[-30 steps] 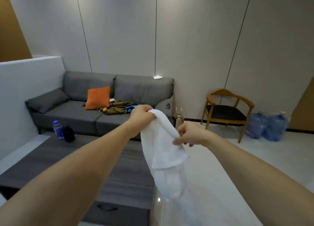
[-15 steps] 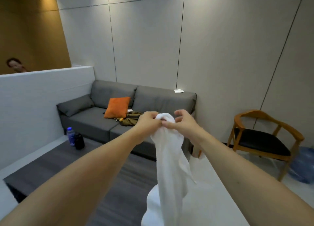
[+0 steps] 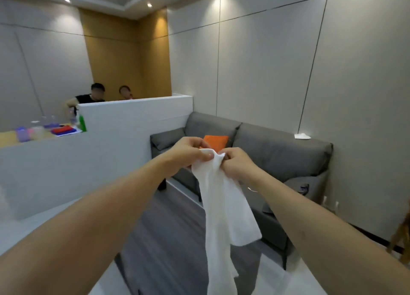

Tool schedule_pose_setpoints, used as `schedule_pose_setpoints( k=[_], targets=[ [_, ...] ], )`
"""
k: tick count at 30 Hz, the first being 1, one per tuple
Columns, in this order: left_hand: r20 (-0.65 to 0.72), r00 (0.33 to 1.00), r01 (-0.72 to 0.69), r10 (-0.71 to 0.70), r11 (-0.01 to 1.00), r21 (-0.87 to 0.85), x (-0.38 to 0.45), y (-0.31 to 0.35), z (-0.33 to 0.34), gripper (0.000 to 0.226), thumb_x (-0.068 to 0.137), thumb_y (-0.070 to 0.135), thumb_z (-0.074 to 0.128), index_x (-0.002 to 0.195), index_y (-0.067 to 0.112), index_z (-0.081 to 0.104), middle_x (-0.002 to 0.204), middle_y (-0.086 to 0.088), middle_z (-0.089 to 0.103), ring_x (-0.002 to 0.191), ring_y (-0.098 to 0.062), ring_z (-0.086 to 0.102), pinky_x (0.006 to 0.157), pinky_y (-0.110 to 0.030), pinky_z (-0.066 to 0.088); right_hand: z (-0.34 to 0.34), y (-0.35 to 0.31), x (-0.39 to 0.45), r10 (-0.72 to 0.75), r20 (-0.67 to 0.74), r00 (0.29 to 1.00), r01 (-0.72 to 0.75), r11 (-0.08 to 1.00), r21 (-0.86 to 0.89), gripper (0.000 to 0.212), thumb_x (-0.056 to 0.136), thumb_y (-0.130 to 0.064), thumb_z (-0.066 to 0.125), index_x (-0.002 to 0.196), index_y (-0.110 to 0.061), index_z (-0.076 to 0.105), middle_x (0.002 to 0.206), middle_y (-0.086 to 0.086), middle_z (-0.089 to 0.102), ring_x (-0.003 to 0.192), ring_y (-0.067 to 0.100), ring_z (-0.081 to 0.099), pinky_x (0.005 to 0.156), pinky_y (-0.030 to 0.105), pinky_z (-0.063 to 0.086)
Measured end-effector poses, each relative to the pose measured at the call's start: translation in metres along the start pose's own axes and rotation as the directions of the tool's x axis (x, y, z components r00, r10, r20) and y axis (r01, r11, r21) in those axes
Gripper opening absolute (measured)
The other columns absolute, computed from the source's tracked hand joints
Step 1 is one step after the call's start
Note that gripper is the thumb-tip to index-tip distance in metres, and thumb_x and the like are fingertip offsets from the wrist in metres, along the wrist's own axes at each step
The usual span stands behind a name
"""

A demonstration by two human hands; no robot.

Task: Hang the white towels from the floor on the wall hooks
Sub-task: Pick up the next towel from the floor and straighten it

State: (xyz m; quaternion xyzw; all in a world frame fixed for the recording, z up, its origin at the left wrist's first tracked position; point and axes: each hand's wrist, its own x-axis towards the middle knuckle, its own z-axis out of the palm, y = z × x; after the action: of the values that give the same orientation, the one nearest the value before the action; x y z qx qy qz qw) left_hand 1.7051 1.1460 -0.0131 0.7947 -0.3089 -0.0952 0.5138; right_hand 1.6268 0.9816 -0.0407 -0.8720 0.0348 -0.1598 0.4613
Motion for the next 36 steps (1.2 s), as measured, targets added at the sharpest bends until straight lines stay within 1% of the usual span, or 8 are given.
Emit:
schedule_pose_setpoints(
  k=[4,7,10,13,20,26,31,36],
  targets=[
    [-0.328,0.944,0.055,-0.025,0.995,0.082,0.004,-0.011,-0.058,0.006,0.083,0.022,0.070,0.081,0.016,0.071,0.077,-0.002,0.065,0.074,-0.017,0.060,0.061,-0.026,0.050,0.015,-0.013,0.042,-0.110,-0.062,0.992,0.109,0.994,-0.012,0.037,0.092,-0.026,0.063,0.058,-0.018,0.052,0.055,-0.009,0.050,0.053,0.008,0.046,0.050,0.022,0.036],
    [-0.496,0.868,0.121,-0.028,0.980,0.157,0.005,-0.027,-0.105,0.009,0.082,0.020,0.070,0.085,0.012,0.072,0.083,-0.005,0.068,0.077,-0.017,0.061,0.071,-0.028,0.053,0.026,-0.022,0.072,-0.205,0.060,0.977,0.210,0.972,-0.102,0.034,0.070,-0.043,0.082,0.054,-0.025,0.058,0.050,-0.016,0.055,0.048,-0.002,0.050,0.046,0.014,0.036],
    [-0.568,0.822,0.182,-0.042,0.964,0.192,0.009,-0.051,-0.145,0.006,0.085,0.021,0.069,0.085,0.016,0.071,0.087,-0.003,0.067,0.083,-0.016,0.061,0.074,-0.029,0.054,0.044,-0.022,0.111,-0.273,0.170,0.947,0.319,0.859,-0.399,0.046,0.064,-0.042,0.085,0.050,-0.023,0.046,0.055,-0.010,0.047,0.059,0.004,0.047,0.052,0.024,0.024],
    [-0.659,0.752,0.225,-0.022,0.948,0.225,0.015,-0.090,-0.189,0.008,0.085,0.022,0.070,0.078,0.021,0.071,0.086,0.001,0.065,0.083,-0.015,0.058,0.067,-0.025,0.045,0.065,-0.007,0.159,-0.250,0.188,0.950,0.310,0.830,-0.464,0.046,0.068,-0.039,0.083,0.053,-0.018,0.046,0.059,-0.006,0.046,0.063,0.013,0.046,0.053,0.031,0.028],
    [-0.700,0.712,0.459,-0.049,0.787,0.412,0.068,-0.202,-0.298,0.015,0.084,0.026,0.070,0.071,0.030,0.063,0.085,0.001,0.065,0.084,-0.019,0.057,0.067,-0.027,0.039,0.165,0.003,0.292,-0.233,0.225,0.946,0.322,0.752,-0.575,0.035,0.078,-0.040,0.073,0.059,-0.024,0.049,0.068,-0.007,0.056,0.075,0.021,0.058,0.058,0.032,0.036],
    [-0.727,0.679,0.565,-0.103,0.707,0.427,0.131,-0.250,-0.395,0.005,0.085,0.031,0.068,0.082,0.026,0.068,0.092,-0.002,0.067,0.090,-0.024,0.059,0.077,-0.032,0.050,0.245,-0.036,0.417,-0.260,0.182,0.948,0.307,0.609,-0.731,0.026,0.083,-0.048,0.066,0.075,-0.024,0.063,0.082,0.001,0.066,0.076,0.026,0.059,0.062,0.031,0.040],
    [-0.779,0.626,0.529,0.038,0.713,0.460,0.181,-0.242,-0.454,0.008,0.087,0.029,0.067,0.089,0.022,0.070,0.094,-0.004,0.066,0.089,-0.024,0.056,0.074,-0.033,0.046,0.258,-0.078,0.500,-0.344,0.104,0.933,0.311,0.627,-0.714,0.012,0.089,-0.035,0.062,0.092,-0.024,0.067,0.095,0.001,0.068,0.084,0.025,0.058,0.066,0.030,0.041],
    [-0.812,0.574,0.518,0.111,0.718,0.465,0.214,-0.229,-0.473,0.010,0.089,0.031,0.066,0.094,0.022,0.069,0.093,-0.003,0.065,0.082,-0.022,0.050,0.068,-0.029,0.034,0.247,-0.088,0.538,-0.363,0.018,0.932,0.296,0.729,-0.617,0.012,0.093,-0.027,0.062,0.096,-0.019,0.070,0.088,0.000,0.063,0.078,0.020,0.050,0.068,0.028,0.036]
  ],
)
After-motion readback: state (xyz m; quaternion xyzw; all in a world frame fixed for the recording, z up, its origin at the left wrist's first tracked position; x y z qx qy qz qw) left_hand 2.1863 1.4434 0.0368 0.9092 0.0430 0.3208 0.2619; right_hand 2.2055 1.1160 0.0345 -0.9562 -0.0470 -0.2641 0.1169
